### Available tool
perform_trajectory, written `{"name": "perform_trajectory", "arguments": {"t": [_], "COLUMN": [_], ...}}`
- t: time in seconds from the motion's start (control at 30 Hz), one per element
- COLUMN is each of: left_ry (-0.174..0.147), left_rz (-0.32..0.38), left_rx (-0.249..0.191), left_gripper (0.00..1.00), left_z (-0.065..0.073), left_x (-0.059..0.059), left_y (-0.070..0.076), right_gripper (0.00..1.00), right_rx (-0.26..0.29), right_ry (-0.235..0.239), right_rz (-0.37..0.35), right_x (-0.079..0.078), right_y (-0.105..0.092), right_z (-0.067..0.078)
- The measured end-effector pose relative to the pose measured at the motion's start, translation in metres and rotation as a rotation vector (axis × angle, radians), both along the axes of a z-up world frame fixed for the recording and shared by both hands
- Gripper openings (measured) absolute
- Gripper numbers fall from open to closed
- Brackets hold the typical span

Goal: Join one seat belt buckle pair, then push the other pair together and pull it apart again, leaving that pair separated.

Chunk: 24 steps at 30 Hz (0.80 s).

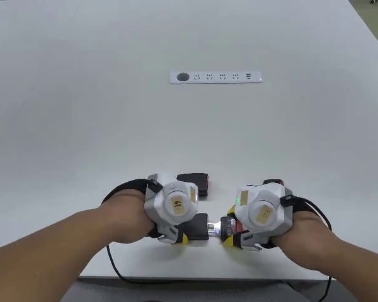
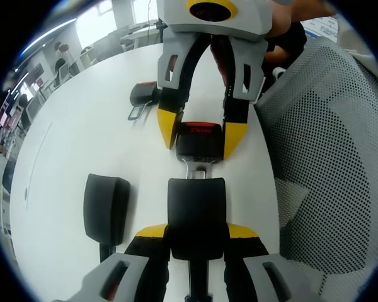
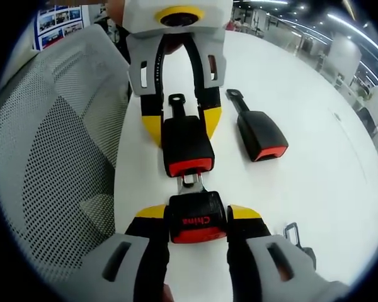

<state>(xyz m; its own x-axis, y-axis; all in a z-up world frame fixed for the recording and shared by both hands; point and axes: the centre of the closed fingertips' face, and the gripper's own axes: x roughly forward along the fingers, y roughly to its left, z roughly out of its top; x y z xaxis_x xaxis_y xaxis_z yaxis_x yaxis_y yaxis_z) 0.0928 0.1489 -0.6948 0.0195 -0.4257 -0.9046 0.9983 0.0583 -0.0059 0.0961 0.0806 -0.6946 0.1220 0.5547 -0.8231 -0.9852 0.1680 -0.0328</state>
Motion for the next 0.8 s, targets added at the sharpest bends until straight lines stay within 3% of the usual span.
{"name": "perform_trajectory", "arguments": {"t": [0.63,0.67,0.8], "left_ry": [-0.008,0.002,-0.007], "left_rz": [-0.063,-0.069,-0.078], "left_rx": [0.02,0.024,0.037], "left_gripper": [0.33,0.33,0.33], "left_z": [0.002,0.001,0.004], "left_x": [-0.001,-0.003,-0.004], "left_y": [-0.001,0.0,-0.002], "right_gripper": [0.33,0.33,0.33], "right_rx": [0.03,0.016,0.023], "right_ry": [0.008,0.018,0.014], "right_rz": [-0.007,-0.014,-0.014], "right_x": [-0.003,-0.005,-0.001], "right_y": [0.022,0.02,0.019], "right_z": [0.002,0.0,-0.005]}}
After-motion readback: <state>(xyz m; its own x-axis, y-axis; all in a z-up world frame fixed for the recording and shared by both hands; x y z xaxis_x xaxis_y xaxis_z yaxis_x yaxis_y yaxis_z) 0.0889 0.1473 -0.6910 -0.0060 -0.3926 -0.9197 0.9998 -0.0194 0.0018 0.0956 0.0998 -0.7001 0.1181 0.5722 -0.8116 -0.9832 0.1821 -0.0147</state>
